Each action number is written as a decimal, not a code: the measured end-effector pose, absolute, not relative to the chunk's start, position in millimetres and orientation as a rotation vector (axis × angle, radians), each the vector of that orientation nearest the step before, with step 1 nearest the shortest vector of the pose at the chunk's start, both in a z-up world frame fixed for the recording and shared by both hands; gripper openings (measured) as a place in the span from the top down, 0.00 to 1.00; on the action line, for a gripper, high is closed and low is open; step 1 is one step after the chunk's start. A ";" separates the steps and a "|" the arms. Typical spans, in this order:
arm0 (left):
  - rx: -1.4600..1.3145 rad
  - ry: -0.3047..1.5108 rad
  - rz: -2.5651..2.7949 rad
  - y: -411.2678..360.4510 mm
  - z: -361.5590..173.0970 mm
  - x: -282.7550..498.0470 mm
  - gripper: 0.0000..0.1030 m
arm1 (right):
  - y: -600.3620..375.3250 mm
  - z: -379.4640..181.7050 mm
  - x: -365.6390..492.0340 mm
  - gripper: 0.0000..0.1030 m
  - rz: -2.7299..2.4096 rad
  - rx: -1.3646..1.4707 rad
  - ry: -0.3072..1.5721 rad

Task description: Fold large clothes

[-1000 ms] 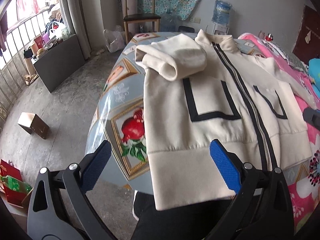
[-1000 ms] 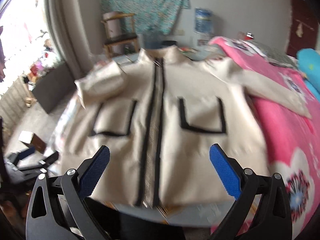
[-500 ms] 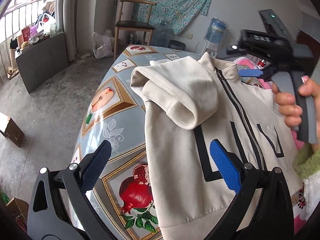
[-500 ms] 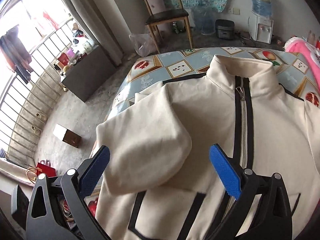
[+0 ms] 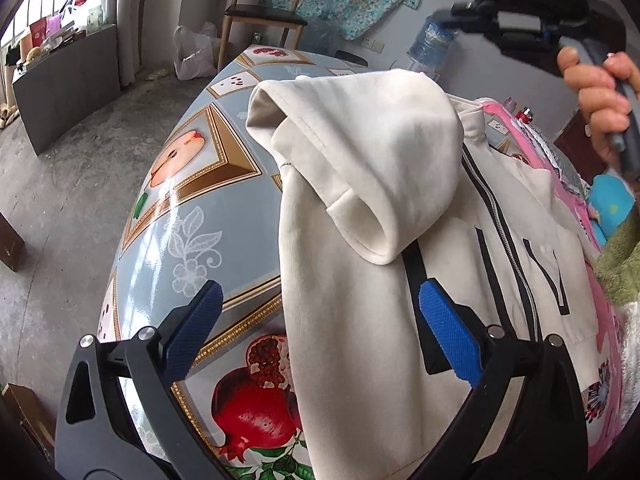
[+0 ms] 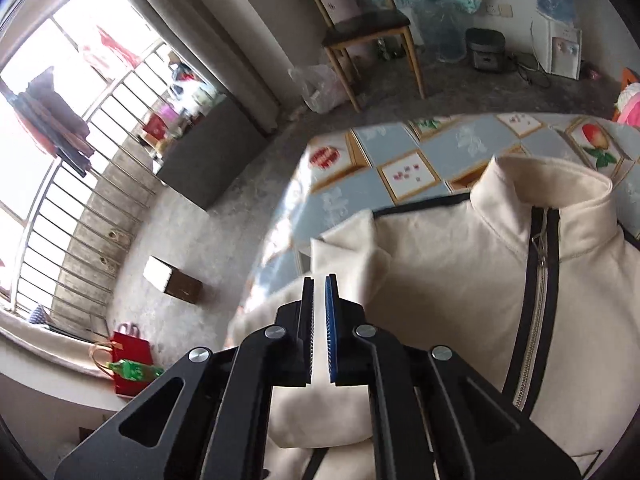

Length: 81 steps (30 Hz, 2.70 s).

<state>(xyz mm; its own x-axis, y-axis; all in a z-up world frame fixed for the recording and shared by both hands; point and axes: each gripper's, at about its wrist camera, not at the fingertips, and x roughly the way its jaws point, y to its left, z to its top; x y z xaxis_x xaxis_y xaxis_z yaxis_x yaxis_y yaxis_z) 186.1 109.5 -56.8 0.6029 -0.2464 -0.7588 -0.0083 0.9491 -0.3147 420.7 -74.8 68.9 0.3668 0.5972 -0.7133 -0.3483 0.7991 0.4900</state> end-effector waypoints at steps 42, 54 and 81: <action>-0.541 0.903 -0.116 191.8 33.9 329.1 0.93 | -145.4 -47.9 375.1 0.43 0.671 0.860 1.283; -0.802 0.930 -0.328 211.4 13.8 325.3 0.93 | -76.2 -66.3 409.6 0.43 0.856 1.104 1.278; -0.686 1.112 -0.682 -17.4 -1.2 258.8 0.77 | -355.1 -14.9 255.7 0.28 0.676 1.406 0.724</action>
<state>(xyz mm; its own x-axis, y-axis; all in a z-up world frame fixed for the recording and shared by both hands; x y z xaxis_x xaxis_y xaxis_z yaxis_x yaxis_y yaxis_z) 258.8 -17.4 -1.2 0.2922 -0.7779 -0.5564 0.1437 0.6108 -0.7786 255.7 -355.1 -14.9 0.6191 0.7839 -0.0473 0.0066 0.0550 0.9985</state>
